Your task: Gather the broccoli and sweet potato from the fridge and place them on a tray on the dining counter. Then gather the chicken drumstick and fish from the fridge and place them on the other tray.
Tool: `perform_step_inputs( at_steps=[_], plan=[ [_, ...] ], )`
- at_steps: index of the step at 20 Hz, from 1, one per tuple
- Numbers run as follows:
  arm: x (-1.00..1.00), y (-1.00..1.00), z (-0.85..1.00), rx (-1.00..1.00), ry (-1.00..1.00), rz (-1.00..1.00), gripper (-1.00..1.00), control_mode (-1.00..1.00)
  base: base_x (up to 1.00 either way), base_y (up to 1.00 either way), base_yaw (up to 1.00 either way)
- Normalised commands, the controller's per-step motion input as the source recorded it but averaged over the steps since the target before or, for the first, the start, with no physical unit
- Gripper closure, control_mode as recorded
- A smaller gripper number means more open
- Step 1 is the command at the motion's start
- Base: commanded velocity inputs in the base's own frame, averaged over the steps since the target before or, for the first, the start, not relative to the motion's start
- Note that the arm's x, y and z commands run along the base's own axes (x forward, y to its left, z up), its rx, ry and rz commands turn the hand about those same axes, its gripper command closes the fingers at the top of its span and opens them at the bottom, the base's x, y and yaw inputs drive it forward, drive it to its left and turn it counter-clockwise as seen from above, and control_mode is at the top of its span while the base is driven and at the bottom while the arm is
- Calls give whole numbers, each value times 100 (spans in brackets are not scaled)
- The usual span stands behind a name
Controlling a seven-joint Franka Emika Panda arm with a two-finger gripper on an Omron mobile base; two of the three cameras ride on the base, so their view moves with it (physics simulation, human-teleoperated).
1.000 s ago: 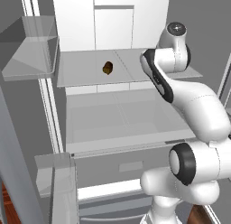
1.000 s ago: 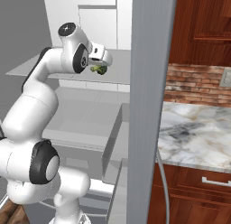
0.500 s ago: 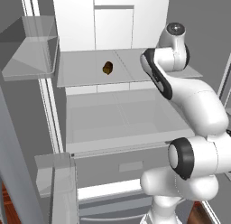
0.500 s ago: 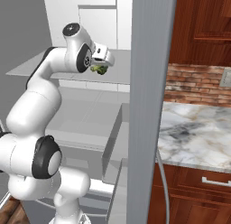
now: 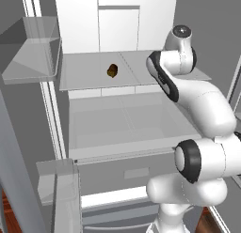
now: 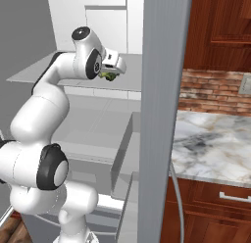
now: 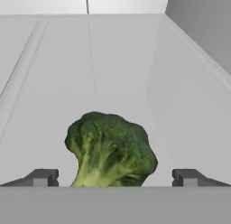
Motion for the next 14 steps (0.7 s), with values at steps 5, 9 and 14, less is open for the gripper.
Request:
perform_step_inputs(
  at_steps=[5,9,14],
  plan=[
    [19,-7,-1,0,5,0,-100,-100,0,0,0],
    [9,0,-1,0,4,0,-100,-100,0,0,0],
    [1,0,-3,0,1,0,-100,-100,0,0,0]
  ],
)
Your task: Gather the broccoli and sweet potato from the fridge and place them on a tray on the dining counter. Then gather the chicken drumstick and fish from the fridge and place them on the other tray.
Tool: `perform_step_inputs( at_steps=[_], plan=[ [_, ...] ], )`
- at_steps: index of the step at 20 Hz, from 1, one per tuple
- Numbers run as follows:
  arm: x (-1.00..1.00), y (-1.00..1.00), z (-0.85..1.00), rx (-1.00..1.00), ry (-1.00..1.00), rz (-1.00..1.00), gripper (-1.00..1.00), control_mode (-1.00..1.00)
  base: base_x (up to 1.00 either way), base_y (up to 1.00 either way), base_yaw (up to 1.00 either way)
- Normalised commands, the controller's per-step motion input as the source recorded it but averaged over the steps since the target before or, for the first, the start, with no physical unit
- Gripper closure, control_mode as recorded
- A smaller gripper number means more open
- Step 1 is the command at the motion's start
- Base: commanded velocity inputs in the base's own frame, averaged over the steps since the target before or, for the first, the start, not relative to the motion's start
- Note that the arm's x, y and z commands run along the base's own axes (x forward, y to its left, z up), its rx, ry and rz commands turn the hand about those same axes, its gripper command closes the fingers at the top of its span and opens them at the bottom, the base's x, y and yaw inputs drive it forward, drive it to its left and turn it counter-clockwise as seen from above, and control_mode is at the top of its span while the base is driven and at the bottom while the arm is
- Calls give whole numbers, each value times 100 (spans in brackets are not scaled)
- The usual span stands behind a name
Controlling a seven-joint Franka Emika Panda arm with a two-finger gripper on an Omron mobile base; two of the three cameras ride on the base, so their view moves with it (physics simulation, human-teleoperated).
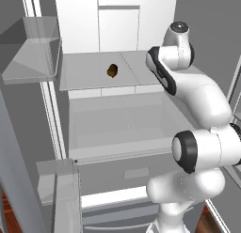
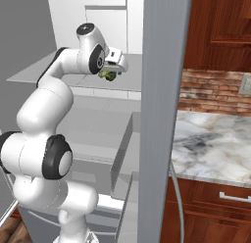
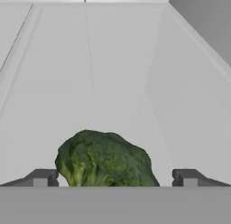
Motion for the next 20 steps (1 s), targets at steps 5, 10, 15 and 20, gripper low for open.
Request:
perform_step_inputs(
  at_steps=[5,10,15,20],
  plan=[
    [0,0,-17,0,0,0,-100,-100,0,0,0],
    [1,0,-21,0,0,0,-100,-100,0,0,0],
    [4,0,-13,0,0,0,-100,-100,0,0,0],
    [0,4,-17,0,0,0,-100,-100,0,0,0]
  ],
)
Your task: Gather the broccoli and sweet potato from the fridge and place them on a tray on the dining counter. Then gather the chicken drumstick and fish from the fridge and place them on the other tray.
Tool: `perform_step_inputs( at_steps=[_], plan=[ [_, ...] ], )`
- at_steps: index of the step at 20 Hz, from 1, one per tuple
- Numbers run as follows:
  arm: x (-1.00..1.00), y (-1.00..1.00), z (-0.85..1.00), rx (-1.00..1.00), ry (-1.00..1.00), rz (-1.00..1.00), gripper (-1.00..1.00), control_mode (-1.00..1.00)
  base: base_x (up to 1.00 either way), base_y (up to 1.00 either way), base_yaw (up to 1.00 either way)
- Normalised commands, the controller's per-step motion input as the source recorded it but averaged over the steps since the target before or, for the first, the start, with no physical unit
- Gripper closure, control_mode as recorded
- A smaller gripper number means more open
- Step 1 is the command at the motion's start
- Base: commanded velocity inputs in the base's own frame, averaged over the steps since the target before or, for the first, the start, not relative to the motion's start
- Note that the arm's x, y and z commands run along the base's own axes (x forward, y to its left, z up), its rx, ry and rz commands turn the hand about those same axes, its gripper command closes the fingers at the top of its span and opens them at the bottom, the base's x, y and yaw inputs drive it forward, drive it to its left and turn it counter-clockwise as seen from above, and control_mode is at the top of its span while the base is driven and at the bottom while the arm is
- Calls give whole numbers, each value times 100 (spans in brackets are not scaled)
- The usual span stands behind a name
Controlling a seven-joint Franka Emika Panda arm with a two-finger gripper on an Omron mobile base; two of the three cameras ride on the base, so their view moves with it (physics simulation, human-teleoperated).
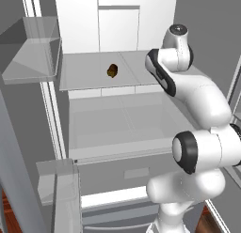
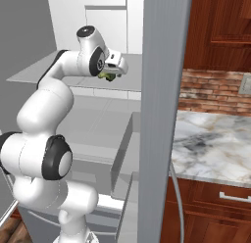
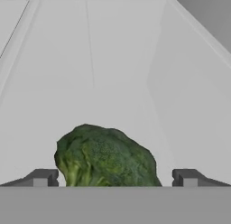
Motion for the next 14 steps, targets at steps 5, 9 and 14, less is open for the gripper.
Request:
perform_step_inputs(
  at_steps=[5,9,14],
  plan=[
    [-1,8,-21,0,0,0,100,-100,0,0,0],
    [0,9,-16,0,5,0,100,-100,0,0,0],
    [1,1,-2,0,5,0,100,-100,0,0,0]
  ],
)
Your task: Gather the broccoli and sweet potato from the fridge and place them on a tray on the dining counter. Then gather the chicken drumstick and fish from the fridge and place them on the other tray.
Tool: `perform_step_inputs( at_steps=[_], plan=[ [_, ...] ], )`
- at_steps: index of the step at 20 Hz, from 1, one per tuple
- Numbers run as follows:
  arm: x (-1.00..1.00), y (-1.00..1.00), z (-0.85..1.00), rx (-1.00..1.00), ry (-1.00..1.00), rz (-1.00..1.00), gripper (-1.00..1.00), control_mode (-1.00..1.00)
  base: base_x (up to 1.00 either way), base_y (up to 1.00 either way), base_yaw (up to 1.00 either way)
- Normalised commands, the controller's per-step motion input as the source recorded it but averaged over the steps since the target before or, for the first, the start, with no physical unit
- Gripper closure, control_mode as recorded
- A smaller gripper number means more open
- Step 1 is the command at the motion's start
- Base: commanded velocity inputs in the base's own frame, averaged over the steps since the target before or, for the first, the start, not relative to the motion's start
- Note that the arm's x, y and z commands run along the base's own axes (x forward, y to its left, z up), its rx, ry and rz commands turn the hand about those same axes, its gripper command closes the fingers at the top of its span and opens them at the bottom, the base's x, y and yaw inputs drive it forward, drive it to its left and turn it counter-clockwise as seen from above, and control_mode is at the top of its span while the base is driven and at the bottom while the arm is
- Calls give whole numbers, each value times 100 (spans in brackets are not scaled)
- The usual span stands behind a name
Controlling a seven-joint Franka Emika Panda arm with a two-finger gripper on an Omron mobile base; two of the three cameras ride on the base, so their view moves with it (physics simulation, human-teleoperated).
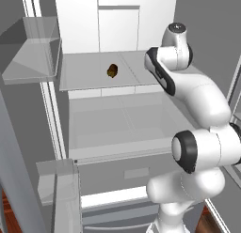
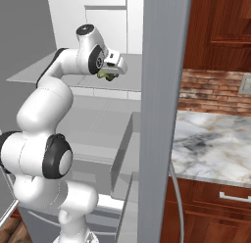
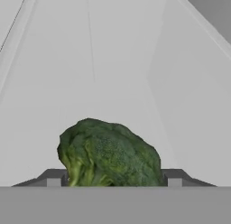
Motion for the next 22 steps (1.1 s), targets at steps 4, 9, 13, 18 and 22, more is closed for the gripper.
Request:
perform_step_inputs(
  at_steps=[4,9,13,18,22],
  plan=[
    [-7,0,0,0,0,0,100,-100,0,0,0],
    [-16,13,1,-2,-20,0,100,-100,0,0,0],
    [-31,4,22,0,-13,-4,100,-100,0,0,0],
    [-26,0,48,2,3,-2,100,-100,0,0,0],
    [-33,0,69,4,11,0,100,-100,0,0,0]
  ],
)
